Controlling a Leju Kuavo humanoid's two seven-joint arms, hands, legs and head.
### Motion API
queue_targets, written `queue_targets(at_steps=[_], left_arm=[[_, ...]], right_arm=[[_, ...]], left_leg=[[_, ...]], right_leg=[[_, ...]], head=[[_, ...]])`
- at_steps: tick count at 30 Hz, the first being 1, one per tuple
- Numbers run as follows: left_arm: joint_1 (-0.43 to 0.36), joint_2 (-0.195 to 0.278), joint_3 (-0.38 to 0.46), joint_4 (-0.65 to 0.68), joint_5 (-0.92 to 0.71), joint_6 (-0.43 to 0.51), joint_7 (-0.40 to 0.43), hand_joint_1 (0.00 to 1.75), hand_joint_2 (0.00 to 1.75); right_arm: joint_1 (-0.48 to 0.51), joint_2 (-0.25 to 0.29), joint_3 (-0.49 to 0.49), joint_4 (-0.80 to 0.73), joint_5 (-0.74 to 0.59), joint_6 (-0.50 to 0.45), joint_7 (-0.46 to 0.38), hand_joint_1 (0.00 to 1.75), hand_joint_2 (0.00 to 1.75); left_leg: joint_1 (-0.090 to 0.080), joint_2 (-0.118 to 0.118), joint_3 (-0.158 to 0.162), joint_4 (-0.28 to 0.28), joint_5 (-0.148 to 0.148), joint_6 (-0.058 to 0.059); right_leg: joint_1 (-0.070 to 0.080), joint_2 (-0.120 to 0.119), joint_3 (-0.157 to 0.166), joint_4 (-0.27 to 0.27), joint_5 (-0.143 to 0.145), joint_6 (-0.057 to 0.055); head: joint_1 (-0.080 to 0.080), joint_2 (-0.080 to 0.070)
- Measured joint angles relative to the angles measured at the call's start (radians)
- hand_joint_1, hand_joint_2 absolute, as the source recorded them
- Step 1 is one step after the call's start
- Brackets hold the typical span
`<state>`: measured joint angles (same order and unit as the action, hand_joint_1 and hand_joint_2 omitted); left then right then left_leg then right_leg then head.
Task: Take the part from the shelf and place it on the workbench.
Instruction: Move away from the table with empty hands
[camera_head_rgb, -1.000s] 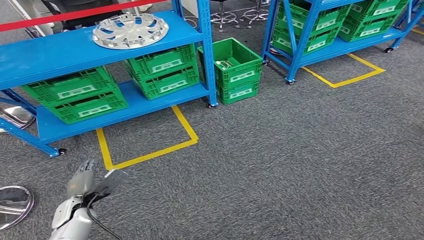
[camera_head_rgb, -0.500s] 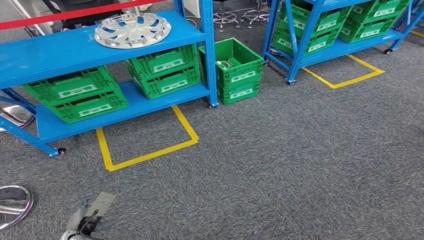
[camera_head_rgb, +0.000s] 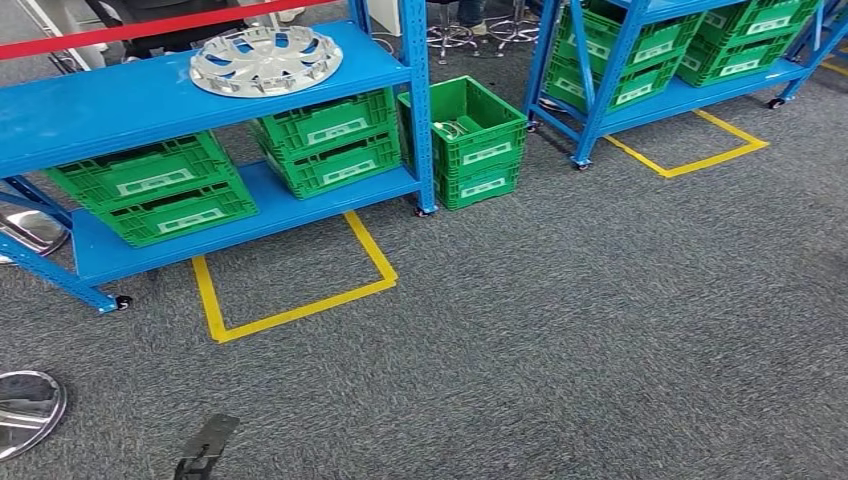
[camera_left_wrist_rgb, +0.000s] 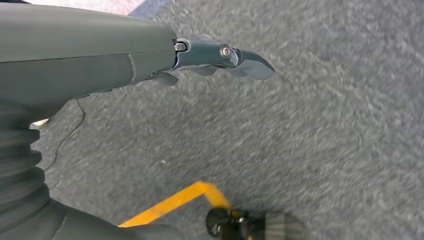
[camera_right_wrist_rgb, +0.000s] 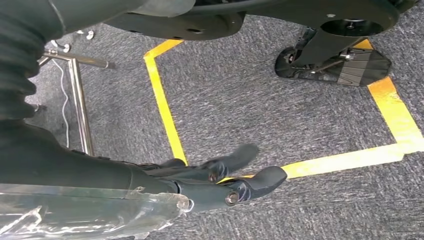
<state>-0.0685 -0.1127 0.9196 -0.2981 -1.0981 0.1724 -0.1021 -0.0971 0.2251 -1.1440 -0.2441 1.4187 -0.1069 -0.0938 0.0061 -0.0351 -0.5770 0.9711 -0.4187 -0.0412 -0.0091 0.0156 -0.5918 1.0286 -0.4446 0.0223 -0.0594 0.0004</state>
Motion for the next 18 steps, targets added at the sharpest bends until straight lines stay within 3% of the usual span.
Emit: queue_targets(at_steps=[5,18], left_arm=[[0.001,-0.018,-0.003,0.013,-0.096,-0.004,0.049,0.00,1.75],[0.001,-0.032,-0.012,0.023,-0.158,0.004,0.044,0.00,1.75]], right_arm=[[0.000,0.000,0.000,0.000,0.004,0.002,0.000,0.00,1.75],[-0.001,0.000,0.000,0.000,0.009,0.002,0.003,0.00,1.75]], left_leg=[[0.000,0.000,0.000,0.000,0.000,0.001],[0.000,0.000,0.000,0.000,0.000,0.001]], right_leg=[[0.000,0.000,0.000,0.000,0.000,0.000],[0.000,0.000,0.000,0.000,0.001,0.001]], head=[[0.000,0.000],[0.000,0.000]])
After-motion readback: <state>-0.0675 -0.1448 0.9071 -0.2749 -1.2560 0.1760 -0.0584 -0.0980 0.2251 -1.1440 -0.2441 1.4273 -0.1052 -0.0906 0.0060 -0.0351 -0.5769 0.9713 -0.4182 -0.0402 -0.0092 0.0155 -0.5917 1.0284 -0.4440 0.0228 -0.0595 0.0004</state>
